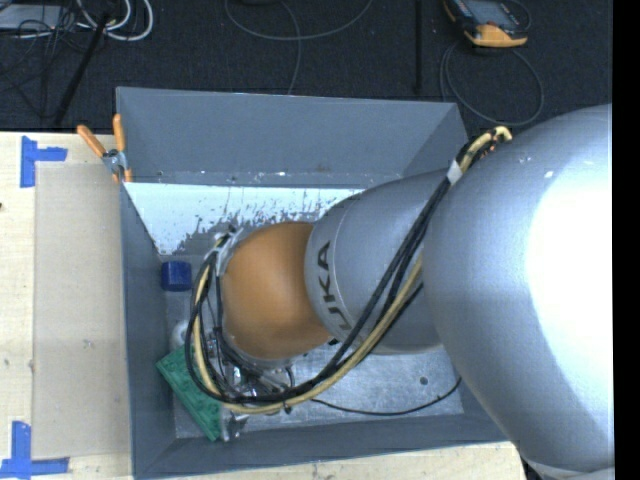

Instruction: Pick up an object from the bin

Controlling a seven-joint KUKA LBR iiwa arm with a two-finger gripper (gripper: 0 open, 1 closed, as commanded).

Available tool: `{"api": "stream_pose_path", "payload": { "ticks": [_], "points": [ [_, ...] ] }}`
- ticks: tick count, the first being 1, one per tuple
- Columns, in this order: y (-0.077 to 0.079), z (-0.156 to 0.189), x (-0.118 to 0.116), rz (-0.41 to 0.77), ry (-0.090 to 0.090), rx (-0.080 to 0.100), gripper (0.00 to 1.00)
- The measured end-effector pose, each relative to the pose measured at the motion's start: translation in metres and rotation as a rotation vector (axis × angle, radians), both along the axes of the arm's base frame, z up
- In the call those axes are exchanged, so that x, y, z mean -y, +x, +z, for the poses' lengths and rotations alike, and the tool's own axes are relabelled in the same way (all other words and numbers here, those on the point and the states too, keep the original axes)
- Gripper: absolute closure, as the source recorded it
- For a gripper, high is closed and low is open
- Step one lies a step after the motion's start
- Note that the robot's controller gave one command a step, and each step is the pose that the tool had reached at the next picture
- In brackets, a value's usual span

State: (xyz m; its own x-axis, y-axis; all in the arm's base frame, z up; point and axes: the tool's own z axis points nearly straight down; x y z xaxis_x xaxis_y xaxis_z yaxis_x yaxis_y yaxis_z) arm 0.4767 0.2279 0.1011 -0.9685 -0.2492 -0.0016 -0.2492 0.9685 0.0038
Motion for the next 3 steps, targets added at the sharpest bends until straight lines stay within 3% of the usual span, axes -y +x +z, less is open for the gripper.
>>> {"api": "stream_pose_path", "payload": {
  "ticks": [1, 2, 3],
  "points": [
    [-0.007, -0.001, 0.006, -0.243, -0.003, -0.001, 0.00],
    [0.004, -0.019, 0.017, -0.362, 0.009, 0.000, 0.00],
    [0.002, -0.020, 0.022, -0.330, 0.013, 0.010, 0.00]
  ]
}}
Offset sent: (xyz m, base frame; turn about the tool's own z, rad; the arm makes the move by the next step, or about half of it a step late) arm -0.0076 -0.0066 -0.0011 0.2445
